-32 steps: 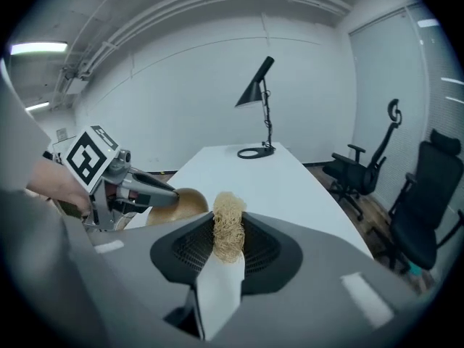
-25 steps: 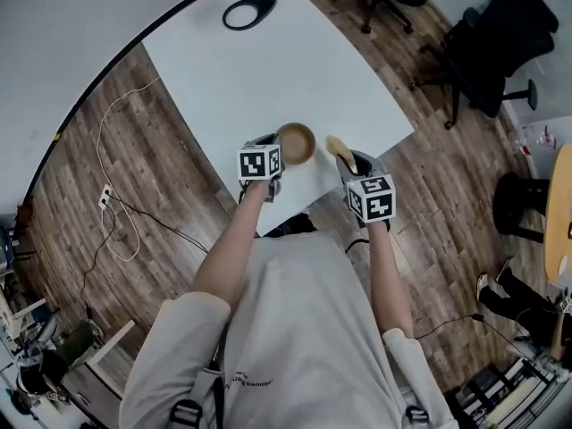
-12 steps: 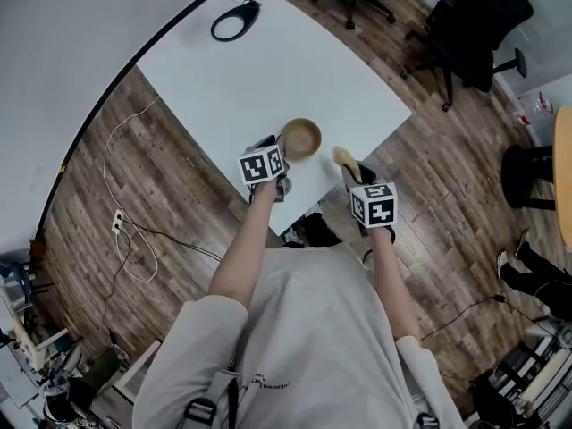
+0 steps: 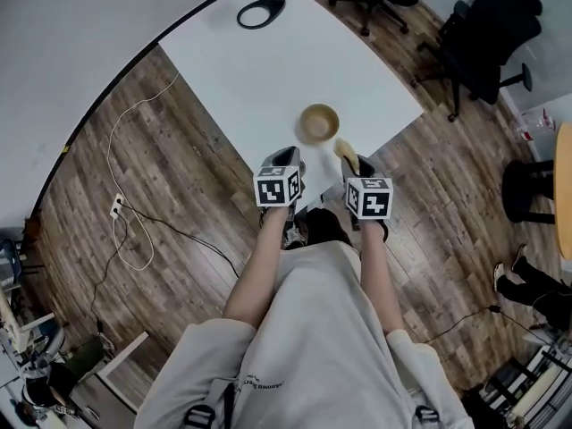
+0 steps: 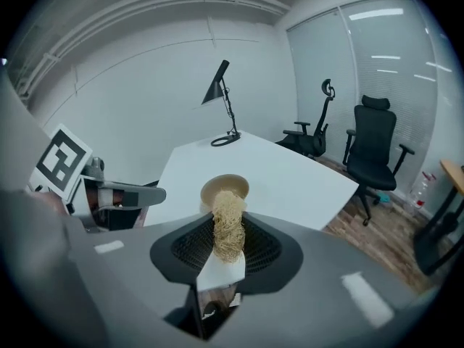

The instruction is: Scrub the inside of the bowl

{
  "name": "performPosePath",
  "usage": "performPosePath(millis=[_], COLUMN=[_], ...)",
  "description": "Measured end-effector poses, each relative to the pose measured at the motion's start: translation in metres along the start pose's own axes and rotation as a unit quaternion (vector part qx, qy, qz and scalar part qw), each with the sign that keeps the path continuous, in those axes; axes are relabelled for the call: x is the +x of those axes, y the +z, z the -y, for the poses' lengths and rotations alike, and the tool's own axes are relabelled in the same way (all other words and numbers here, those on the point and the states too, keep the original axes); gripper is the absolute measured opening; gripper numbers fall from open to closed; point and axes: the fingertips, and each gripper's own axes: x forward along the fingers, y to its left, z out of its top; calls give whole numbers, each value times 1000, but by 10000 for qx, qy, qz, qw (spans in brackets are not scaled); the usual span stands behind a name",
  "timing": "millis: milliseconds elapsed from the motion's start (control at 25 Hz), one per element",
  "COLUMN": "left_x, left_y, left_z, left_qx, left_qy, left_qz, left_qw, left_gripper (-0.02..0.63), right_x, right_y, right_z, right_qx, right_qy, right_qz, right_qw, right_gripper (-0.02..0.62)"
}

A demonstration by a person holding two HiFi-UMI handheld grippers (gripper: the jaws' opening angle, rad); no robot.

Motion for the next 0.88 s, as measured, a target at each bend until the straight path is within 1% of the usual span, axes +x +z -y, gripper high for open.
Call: performPosePath(millis=[40,120,200,280,480,720,880], left_x=[-6,-17,-23,-25,-29,-32,-34], left_y=[-3,-8,-13,-19,-28,-34,-42], left_z=[3,8,12,15,22,24,27], left_qx=[91,66,129,243,314,518,506], left_qy=[-65,-203,-266,-282,-263,-171,-170], left_qz=[-21,-3,-1,-34,-46,-139,-130], left_qw=[9999,9998,9996,9993,9992,9984,9985], left_gripper=[2,2,2,2,2,0,2], right_x=[-1,-4,-9,-12,-18,-24,-28], right_y=[-5,-14,-21,-26,-37,-37,-43], right_z=[-4,-11,-14,-18,-20,-20,-19], right_qx=[-132,-379,-470,-493,-461,-511,-519], right_qy=[-41,-117,-145,-150,-146,-296,-317], right_qz=[-43,-121,-139,-138,-121,-77,-63], right_qw=[9999,9991,9987,9986,9988,9982,9981], right_gripper=[118,118,118,117,117,118,118])
